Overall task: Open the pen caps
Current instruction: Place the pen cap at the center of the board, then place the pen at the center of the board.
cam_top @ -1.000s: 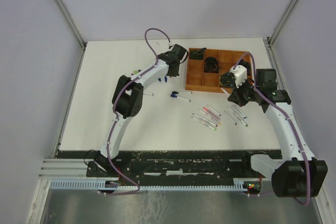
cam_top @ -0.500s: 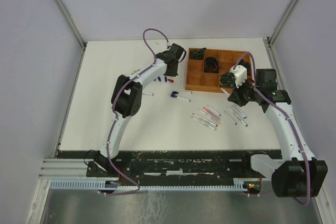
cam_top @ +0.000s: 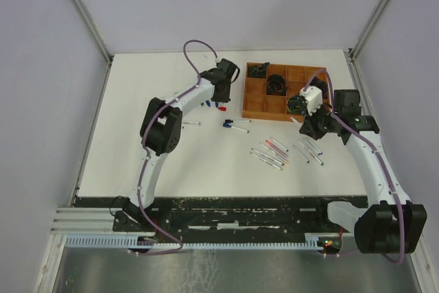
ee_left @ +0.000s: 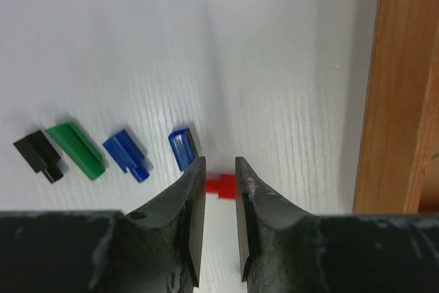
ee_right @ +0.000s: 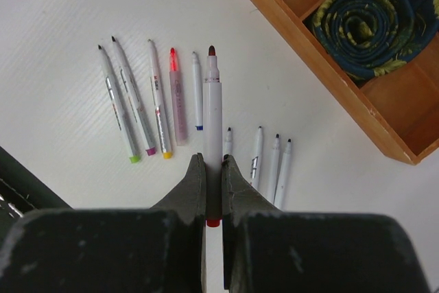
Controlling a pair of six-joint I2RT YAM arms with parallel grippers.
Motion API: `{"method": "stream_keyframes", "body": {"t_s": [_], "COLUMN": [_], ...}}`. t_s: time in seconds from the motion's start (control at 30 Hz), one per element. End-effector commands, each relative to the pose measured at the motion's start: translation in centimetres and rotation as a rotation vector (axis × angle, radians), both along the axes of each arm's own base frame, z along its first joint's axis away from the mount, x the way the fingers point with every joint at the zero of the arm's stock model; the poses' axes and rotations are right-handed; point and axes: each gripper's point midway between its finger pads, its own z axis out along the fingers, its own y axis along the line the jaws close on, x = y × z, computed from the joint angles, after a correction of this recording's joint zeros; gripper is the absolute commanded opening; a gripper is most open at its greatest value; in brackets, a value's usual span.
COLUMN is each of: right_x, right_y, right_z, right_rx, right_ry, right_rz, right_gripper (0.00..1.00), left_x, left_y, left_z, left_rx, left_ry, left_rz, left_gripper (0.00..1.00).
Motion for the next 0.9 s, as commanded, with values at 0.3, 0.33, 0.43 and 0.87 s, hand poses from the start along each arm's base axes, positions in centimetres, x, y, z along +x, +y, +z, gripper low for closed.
{"method": "stream_keyframes", "body": {"t_s": [0.3, 0.33, 0.43, 0.87], "right_x": [-2.1, -2.4, -2.7, 0.8], "right_y": [-8.7, -9.2, -10.6, -12.6], "right_z": [-4.9, -5.4, -6.6, -9.9], "right_rx": [-0.172, -0.2, -0.243, -0.241], "right_ry": [0.323, 0.328, 0.324, 0.4], "right_rz": [-0.116, -0.125, -0.168, -0.258], "right_gripper": [0.04, 0.05, 0.06, 0.1], "left_x": [-4.2, -4.9, -5.8, -6.4], "left_y": [-0.9, -0.3, 1.6, 4.9], "left_z": [14.8, 14.3, 15.6, 16.7], "left_rx": [-0.351, -0.351, -0.357, -0.307], "left_ry": [-0.499, -0.52, -0.64, -0.772], "left_rz": [-0.246, -0.247, -0.2, -0.103], "left_gripper": [0.42, 0.45, 0.6, 0.77]}}
